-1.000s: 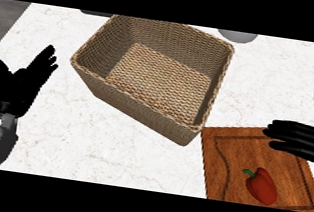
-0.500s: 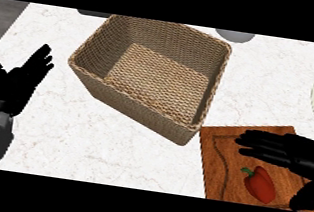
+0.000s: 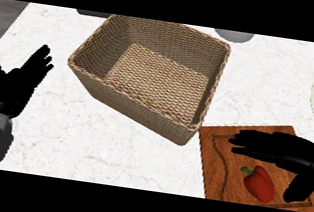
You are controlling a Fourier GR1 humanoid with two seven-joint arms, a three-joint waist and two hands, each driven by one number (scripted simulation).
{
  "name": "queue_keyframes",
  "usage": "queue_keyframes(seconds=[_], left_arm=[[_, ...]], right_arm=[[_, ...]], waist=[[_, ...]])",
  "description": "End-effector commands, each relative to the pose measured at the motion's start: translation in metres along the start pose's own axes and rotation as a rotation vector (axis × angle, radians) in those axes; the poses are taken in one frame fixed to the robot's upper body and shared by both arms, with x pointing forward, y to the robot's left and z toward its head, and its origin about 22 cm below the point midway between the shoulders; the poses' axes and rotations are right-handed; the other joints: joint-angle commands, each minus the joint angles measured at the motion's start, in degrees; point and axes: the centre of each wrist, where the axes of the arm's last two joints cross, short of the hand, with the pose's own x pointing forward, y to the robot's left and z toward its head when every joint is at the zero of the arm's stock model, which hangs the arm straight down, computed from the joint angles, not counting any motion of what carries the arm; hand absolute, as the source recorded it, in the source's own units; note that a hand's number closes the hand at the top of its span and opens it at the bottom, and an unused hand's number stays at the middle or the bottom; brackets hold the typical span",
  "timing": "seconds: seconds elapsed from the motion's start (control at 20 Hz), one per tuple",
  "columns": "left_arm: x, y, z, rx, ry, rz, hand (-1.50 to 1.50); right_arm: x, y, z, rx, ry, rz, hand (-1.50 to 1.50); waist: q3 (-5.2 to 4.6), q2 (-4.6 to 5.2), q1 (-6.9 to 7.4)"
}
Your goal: Pick the bell pepper from the cutting board and place it in the basket
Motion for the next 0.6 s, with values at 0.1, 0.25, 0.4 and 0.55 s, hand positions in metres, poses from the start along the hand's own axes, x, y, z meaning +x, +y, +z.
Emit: queue_keyframes(seconds=[0.1,0.25,0.4,0.55], left_arm=[[-0.001,-0.005,-0.016,0.002,0.014,-0.001,0.0],[-0.015,-0.002,0.009,-0.005,-0.008,-0.003,0.0],[-0.001,-0.009,0.002,-0.02,-0.001,0.002,0.0],[-0.003,0.006,-0.006,-0.004,-0.013,-0.002,0.0]], right_arm=[[-0.008,-0.007,0.0,0.025,-0.07,-0.048,-1.5],[-0.012,-0.007,-0.001,0.069,-0.078,-0.07,-1.5],[-0.018,0.023,-0.005,0.056,-0.115,-0.097,-1.5],[-0.017,0.003,-0.003,0.061,-0.142,-0.096,-1.5]], waist=[[-0.03,0.03,-0.4],[-0.02,-0.05,0.35],[0.02,0.03,0.27],[-0.01,0.1,0.07]])
